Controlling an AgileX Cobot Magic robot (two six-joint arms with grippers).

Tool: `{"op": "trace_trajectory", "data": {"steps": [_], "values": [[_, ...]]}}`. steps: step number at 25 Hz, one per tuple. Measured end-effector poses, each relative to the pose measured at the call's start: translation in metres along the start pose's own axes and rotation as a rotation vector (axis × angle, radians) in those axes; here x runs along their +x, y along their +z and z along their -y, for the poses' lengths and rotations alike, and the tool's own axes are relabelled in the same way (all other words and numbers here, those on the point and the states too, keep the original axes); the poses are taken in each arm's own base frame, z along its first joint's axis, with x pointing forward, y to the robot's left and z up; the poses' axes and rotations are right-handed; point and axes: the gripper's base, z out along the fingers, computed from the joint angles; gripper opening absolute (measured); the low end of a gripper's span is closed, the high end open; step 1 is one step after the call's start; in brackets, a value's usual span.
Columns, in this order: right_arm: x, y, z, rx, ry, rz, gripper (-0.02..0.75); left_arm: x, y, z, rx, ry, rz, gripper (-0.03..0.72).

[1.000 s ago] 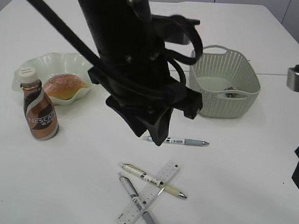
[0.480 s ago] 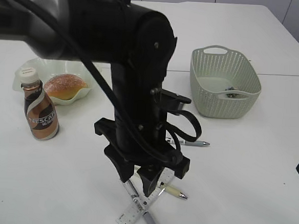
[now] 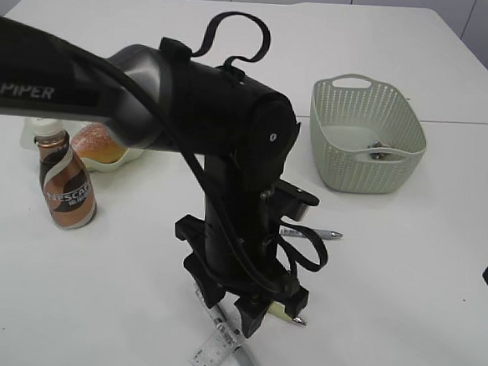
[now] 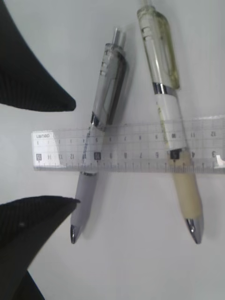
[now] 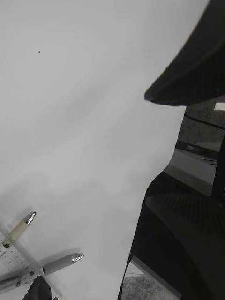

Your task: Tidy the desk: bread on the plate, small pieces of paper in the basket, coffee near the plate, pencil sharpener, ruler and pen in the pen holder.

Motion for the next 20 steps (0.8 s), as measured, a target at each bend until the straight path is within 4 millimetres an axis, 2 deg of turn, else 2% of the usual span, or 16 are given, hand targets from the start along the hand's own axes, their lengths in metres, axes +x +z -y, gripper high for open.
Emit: {"op": "trace_trajectory", "data": {"steps": [5, 20], "values": [[0.000, 0.000, 0.000, 0.000, 0.000, 0.000, 0.439, -0.004, 0.008, -0.001, -0.015, 0.042, 0.015, 0.424], [0.000, 0.000, 0.000, 0.000, 0.002, 0.000, 0.439, -0.012, 0.009, 0.000, -0.002, 0.058, 0.096, 0.424]]}}
